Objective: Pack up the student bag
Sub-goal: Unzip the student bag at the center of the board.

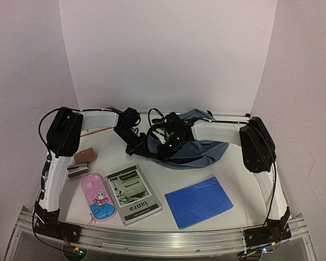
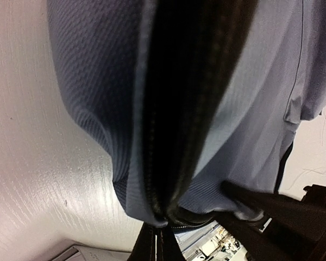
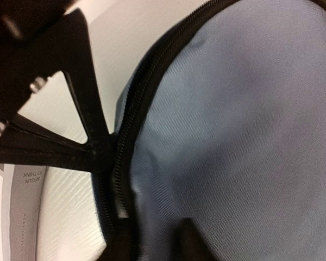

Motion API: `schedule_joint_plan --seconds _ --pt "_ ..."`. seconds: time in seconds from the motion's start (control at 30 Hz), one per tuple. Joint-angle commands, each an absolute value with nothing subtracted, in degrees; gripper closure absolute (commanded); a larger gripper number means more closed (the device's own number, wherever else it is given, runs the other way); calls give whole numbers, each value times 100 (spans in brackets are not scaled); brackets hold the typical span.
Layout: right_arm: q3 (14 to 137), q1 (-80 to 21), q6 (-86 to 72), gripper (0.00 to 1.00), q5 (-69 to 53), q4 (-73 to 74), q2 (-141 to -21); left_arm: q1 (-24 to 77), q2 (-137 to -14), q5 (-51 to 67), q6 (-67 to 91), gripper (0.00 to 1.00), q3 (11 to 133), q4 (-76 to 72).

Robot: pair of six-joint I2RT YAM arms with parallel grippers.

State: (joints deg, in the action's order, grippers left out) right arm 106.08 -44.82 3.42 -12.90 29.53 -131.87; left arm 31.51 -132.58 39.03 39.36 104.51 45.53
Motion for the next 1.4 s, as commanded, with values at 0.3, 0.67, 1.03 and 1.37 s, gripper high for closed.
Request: schedule_joint_plan --seconds 0.3,0.67,1.03,1.37 --pt "10404 -3606 -119 100 -2424 3356 -11817 3121 -13334 3875 3748 100 10267 4799" --pt "9923 -1698 -1030 100 -3561 3338 -10851 2985 -13374 3621 3403 100 10219 5173" --pt "8484 -114 -1262 100 -2625 3206 -11555 3005 -13313 3703 3244 100 10102 5135" --pt "8490 -369 -992 96 -2591 3032 -12170 3316 -13324 3865 2865 100 10711 5375"
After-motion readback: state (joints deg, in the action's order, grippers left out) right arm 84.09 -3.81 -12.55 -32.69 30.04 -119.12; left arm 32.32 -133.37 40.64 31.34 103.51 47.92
